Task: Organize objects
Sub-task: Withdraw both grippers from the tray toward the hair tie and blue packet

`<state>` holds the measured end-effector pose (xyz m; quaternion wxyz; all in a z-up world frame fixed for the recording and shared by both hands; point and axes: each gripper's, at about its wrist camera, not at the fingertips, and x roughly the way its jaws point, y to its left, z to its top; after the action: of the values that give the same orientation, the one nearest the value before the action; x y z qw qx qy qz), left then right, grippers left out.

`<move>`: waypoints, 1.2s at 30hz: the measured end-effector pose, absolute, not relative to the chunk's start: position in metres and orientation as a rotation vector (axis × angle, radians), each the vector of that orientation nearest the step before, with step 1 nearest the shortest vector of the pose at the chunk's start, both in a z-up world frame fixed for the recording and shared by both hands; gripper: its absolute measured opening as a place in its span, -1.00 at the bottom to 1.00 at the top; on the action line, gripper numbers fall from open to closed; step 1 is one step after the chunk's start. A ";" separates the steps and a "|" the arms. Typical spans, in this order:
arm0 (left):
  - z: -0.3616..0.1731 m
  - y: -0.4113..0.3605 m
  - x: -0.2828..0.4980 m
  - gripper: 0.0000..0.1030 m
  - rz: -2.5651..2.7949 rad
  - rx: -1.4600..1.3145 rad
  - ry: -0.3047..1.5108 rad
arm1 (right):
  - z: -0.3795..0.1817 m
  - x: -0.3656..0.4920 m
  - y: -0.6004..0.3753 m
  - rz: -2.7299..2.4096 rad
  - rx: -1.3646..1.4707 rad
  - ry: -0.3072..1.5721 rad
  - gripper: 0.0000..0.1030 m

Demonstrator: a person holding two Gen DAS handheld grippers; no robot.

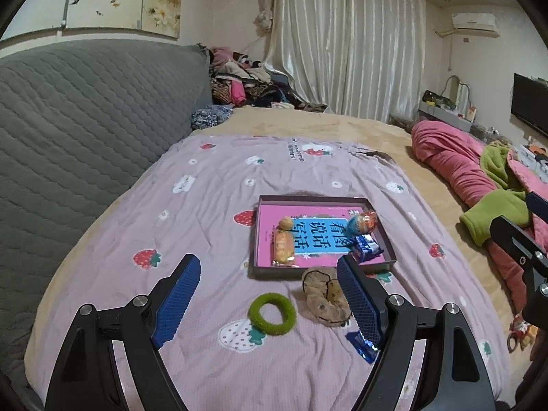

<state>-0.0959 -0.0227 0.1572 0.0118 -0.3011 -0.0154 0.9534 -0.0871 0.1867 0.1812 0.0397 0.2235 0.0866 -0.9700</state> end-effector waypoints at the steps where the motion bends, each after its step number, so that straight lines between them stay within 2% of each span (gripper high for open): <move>1: 0.157 -0.022 -0.092 0.61 2.972 -0.936 -0.045 | 0.182 -0.083 0.187 -2.974 0.682 0.262 0.96; 17: 0.155 -0.009 -0.038 0.61 2.945 -0.941 -0.022 | 0.174 -0.031 0.187 -2.964 0.721 0.324 0.97; 36: 0.127 -0.007 -0.017 0.61 2.922 -1.014 -0.003 | 0.155 -0.010 0.196 -2.958 0.781 0.309 0.97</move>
<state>-0.0169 -0.0066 0.1273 0.0243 -0.3278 -0.0010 0.9444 -0.0102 0.1960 0.1551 0.0333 0.2538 0.1004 -0.9615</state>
